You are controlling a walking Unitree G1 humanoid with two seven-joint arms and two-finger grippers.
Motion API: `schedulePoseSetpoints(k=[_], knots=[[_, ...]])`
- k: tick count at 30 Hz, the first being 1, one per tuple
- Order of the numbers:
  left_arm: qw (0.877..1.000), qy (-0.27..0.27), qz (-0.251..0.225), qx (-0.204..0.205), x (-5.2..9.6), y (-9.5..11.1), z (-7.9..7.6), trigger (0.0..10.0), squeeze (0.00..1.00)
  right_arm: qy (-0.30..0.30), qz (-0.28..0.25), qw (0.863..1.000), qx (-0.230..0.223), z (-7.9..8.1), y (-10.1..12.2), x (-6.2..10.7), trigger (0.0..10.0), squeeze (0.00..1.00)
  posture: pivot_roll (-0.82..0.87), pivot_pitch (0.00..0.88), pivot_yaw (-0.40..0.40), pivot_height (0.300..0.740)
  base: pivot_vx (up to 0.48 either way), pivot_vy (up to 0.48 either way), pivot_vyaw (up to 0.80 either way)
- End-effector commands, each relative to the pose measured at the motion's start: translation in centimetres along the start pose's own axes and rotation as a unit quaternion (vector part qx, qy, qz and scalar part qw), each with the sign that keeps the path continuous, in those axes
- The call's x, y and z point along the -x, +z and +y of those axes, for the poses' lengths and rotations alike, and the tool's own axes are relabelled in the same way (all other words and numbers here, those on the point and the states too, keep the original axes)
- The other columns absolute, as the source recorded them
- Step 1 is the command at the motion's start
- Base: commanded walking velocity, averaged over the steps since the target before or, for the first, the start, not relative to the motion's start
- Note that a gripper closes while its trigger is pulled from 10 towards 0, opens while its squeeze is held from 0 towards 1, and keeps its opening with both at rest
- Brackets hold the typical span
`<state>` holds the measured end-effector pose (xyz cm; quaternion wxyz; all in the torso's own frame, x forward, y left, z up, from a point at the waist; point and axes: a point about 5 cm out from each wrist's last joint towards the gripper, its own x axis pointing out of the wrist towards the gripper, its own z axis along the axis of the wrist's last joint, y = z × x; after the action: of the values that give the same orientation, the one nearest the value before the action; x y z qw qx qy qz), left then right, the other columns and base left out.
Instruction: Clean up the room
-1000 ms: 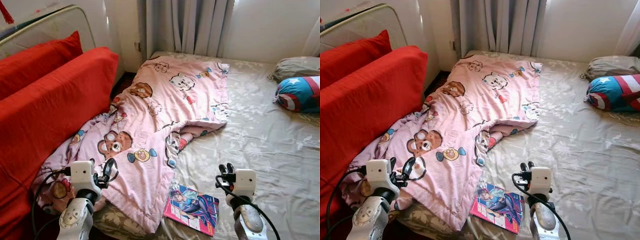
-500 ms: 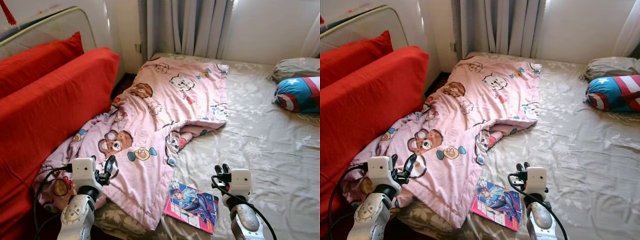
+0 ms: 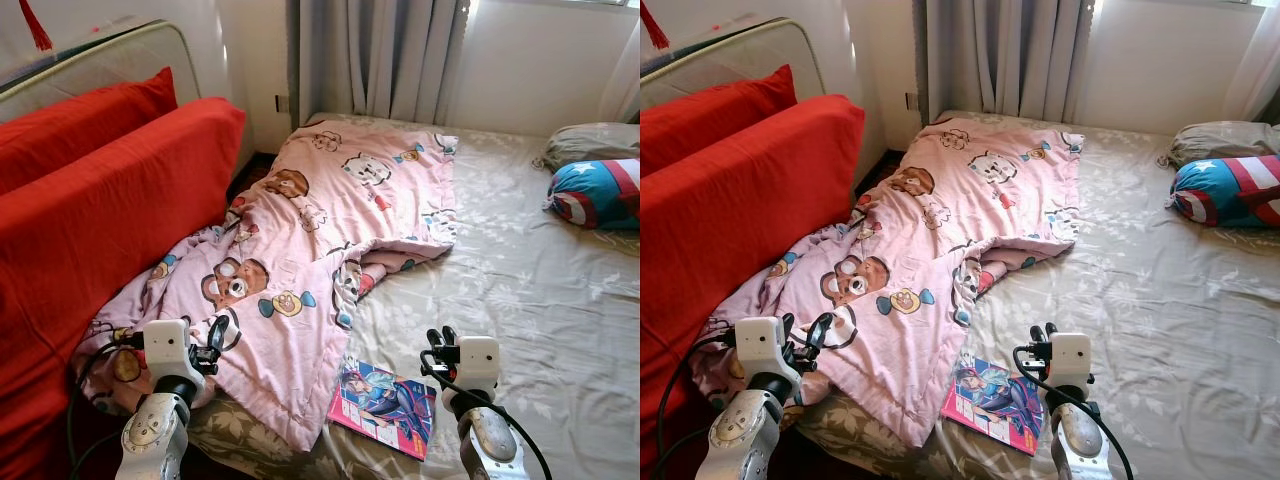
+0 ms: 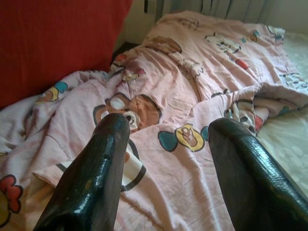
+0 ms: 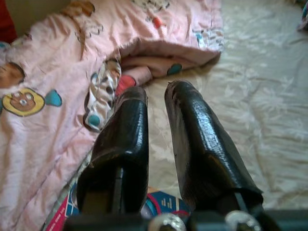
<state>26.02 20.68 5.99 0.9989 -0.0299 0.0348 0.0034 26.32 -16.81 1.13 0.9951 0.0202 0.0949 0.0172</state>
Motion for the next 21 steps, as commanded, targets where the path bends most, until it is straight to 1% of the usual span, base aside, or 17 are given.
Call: schedulePoseSetpoints(k=[1, 4, 5, 7, 21], knots=[[1.000, 0.004, 0.002, -0.003, 0.00, -0.15, 0.39, 10.0, 0.00, 0.006, 0.011, 1.000, 0.003, 0.36, -0.09, -0.19, 10.0, 0.00, 0.01, 0.088, -0.001, 0.686, 0.000, 0.000, 0.00], [1.000, 0.004, 0.002, -0.003, 0.04, -0.21, 0.39, 10.0, 0.00, 0.010, 0.009, 1.000, 0.004, 0.46, -0.10, -0.18, 10.0, 0.00, 0.01, 0.088, -0.001, 0.661, 0.000, 0.000, 0.00], [1.000, 0.004, 0.002, -0.003, 0.03, -0.23, 0.42, 10.0, 0.00, 0.010, -0.003, 1.000, -0.002, 0.54, 0.11, -0.14, 10.0, 0.00, 0.01, 0.089, 0.000, 0.661, 0.000, 0.000, 0.00], [1.000, 0.006, 0.003, -0.003, 0.04, -0.29, 0.50, 10.0, 0.00, 0.008, -0.006, 1.000, -0.006, 0.55, 0.20, -0.16, 10.0, 0.00, 0.01, 0.089, 0.000, 0.661, 0.000, 0.000, 0.00], [1.000, 0.002, 0.005, -0.003, 0.08, -0.50, 0.35, 10.0, 0.00, 0.012, 0.002, 1.000, -0.001, 0.72, 0.07, -0.21, 10.0, 0.00, 0.01, 0.091, 0.001, 0.661, 0.000, 0.000, 0.00]])
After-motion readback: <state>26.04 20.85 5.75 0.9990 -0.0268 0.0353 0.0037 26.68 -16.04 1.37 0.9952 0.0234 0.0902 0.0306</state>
